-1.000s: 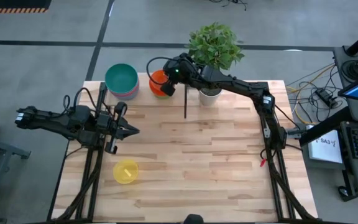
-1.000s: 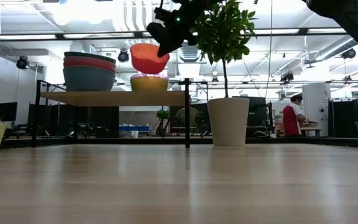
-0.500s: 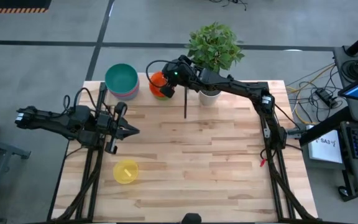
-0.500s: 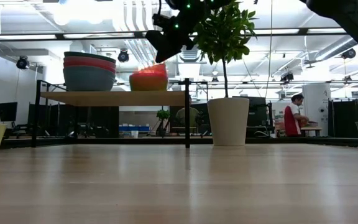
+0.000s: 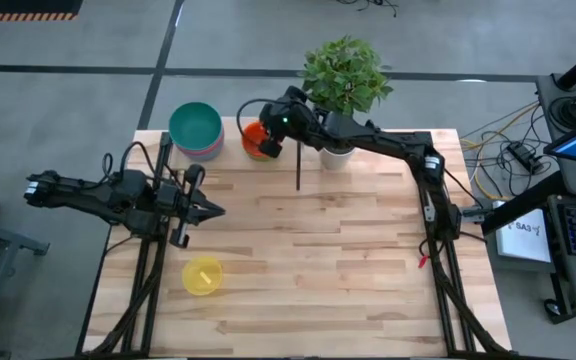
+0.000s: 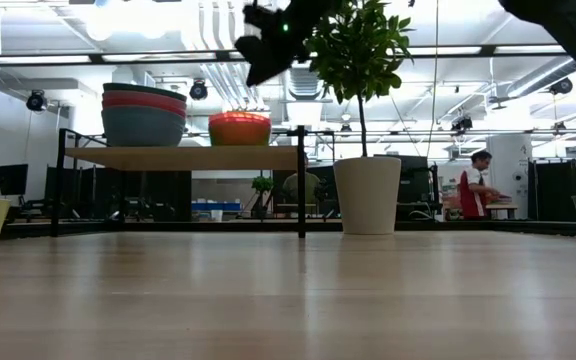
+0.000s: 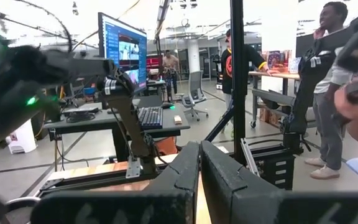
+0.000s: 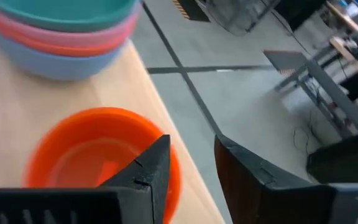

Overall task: Place and stack bowls onto a shelf
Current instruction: Stack the transparent yellow bowl on top of the transparent orange bowl on the shelf

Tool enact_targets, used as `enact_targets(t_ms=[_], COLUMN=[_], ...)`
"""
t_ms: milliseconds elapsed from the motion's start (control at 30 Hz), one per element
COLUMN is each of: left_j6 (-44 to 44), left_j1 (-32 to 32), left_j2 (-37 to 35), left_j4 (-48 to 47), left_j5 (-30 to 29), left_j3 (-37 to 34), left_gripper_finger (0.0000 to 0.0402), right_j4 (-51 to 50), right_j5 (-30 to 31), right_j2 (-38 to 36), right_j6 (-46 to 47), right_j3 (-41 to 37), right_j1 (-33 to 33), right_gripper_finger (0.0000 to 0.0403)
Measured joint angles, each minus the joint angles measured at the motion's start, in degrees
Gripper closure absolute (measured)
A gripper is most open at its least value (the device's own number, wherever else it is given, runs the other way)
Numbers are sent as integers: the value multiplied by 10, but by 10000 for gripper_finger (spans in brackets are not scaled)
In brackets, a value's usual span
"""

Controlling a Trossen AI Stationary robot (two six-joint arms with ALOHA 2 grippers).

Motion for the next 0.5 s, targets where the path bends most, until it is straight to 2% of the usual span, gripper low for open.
enact_targets(t_ms=[233, 367, 500], left_j6=[-6, -34, -56], left_j1=[0, 0, 1], left_j2=[1, 11, 48], left_j4=[-23, -36, -96], left_j5=[-6, -63, -109], left_j3=[0, 2, 27], left_gripper_finger=[402, 402, 402], right_j4=[-61, -143, -194], right_j5=[-8, -46, -68], right_j2=[-46, -93, -150], right_j6=[-26, 0, 42], right_j3=[0, -6, -53], right_j1=[66, 106, 151], right_gripper_finger=[316, 338, 356])
